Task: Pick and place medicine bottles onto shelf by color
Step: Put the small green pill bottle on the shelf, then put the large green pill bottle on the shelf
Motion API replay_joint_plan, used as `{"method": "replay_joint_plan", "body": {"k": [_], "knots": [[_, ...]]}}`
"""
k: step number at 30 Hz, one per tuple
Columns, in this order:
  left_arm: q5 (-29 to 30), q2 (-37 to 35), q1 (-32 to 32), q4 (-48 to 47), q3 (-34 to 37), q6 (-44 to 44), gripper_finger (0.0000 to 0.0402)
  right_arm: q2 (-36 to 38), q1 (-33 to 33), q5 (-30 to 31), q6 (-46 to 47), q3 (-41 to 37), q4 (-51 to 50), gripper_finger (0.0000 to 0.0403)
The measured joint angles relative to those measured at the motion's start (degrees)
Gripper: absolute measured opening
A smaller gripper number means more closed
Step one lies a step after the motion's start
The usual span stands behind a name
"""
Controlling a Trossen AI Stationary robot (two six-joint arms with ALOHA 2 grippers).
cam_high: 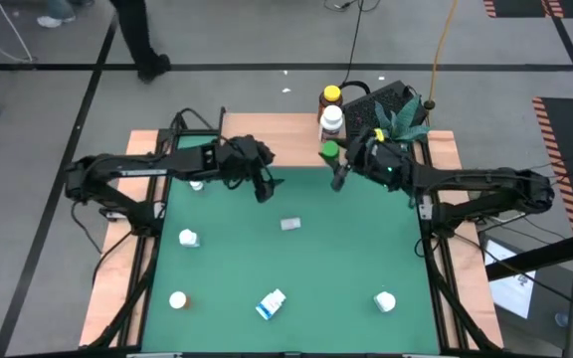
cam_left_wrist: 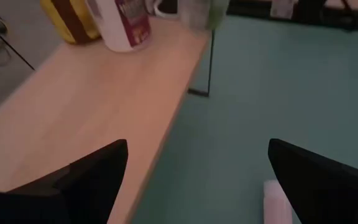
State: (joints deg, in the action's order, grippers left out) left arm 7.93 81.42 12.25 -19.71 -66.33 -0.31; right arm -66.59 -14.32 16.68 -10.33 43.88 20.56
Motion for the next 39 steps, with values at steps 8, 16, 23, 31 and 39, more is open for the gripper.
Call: {"method": "replay_joint_plan", "body": {"k": [8, 16, 23, 31, 39], "knots": [[1.2, -4.4, -0.4, 1.1, 3.2, -0.2, 0.039, -4.2, -5.9, -3.3, 3.1, -1.8, 5.4, 0.0201], [1.2, -4.5, -0.5, 1.0, 3.5, -0.5, 0.039, -5.9, -7.8, -3.5, 4.8, -7.1, 14.6, 0.0201], [1.2, -4.5, -0.7, 1.0, 3.5, -0.5, 0.039, -5.9, -9.4, -10.2, 6.8, -7.3, 15.1, 0.0223], [1.6, -4.5, -0.8, -0.5, 3.5, -2.4, 0.039, -5.1, -10.8, -10.8, 6.8, -7.3, 14.8, 0.0265], [13.0, -6.4, -5.3, -8.0, 3.5, -8.3, 0.039, 3.9, -7.7, -10.8, 5.1, -7.3, 12.4, 0.0271]]}}
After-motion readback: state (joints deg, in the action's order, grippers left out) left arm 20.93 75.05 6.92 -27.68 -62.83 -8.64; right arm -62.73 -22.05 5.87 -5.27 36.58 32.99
